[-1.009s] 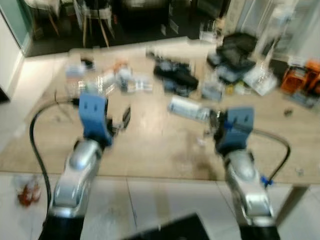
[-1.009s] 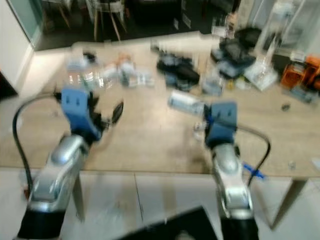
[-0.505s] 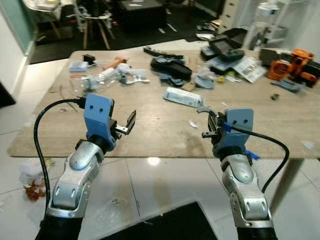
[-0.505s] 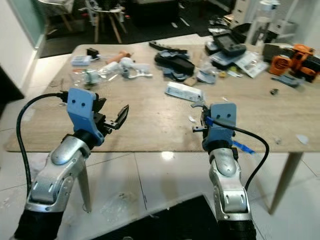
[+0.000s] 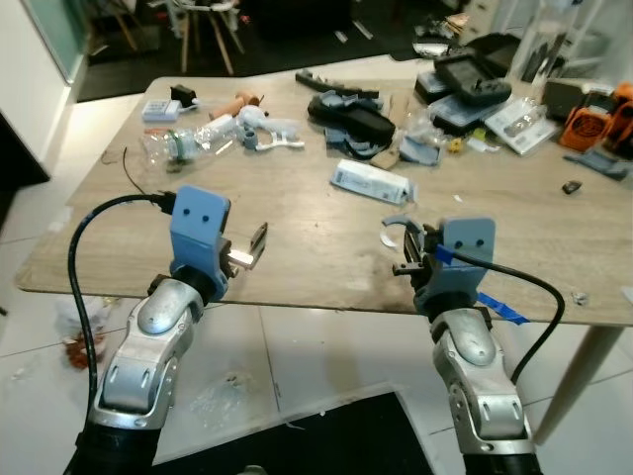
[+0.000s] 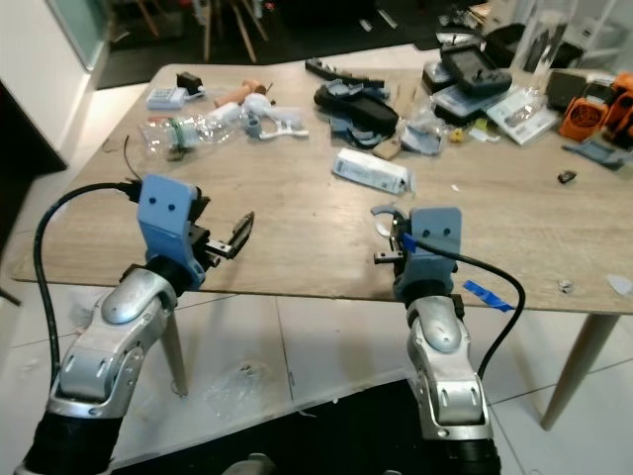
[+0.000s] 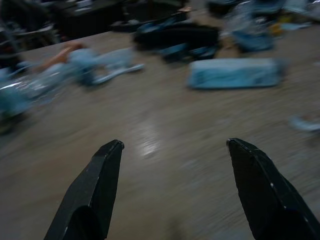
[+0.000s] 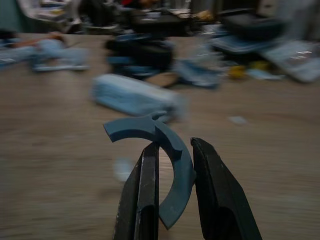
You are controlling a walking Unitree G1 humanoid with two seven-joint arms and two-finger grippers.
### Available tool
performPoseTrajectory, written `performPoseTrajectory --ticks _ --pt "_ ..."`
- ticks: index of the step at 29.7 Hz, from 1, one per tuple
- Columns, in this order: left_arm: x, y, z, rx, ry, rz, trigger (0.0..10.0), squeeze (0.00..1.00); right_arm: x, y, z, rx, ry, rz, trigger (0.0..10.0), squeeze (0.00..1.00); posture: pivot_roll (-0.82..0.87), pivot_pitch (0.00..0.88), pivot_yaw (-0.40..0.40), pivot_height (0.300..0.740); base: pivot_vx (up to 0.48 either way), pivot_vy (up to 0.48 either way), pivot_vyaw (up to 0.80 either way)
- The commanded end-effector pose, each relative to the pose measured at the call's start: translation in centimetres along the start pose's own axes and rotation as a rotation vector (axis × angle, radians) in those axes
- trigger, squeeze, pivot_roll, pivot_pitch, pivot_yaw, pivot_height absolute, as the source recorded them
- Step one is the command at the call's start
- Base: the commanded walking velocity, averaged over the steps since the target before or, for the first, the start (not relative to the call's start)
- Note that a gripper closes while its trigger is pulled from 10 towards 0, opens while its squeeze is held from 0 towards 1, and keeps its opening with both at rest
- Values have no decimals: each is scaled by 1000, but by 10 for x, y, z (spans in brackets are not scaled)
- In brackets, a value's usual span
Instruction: Picking trash to rubbish bin
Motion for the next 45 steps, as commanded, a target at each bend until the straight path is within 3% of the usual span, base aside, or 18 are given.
performPoseTrajectory --ticks 1,18,28,45 --pt "-6 1 -2 11 0 -25 10000 0 -2 2 -1 -5 -16 -13 10000 0 -1 161 73 740 0 0 0" --pt "-5 -2 -4 27 -3 -25 10000 0 -9 0 -1 -9 -50 -50 10000 0 -3 151 68 740 0 0 -706" --pt "-7 -3 -21 129 -13 -31 10000 0 -11 -3 -5 -3 -41 -56 10000 0 -6 134 63 740 0 0 -800" --pt "-3 -5 -28 166 8 -14 10000 0 -14 -2 -8 -1 -52 -60 10000 0 -6 119 61 740 0 0 -800"
Point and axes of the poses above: a point about 5 cm out from each wrist's last joint towards the gripper, its own y axis pointing back from the gripper into the wrist, its own x axis along the axis of the wrist's last joint, z = x × y, the point moved 5 cm from there along -y, pointing out of the wrist towards the gripper, and after that the axes turned 5 degrees about y, right-handed, at the moved point
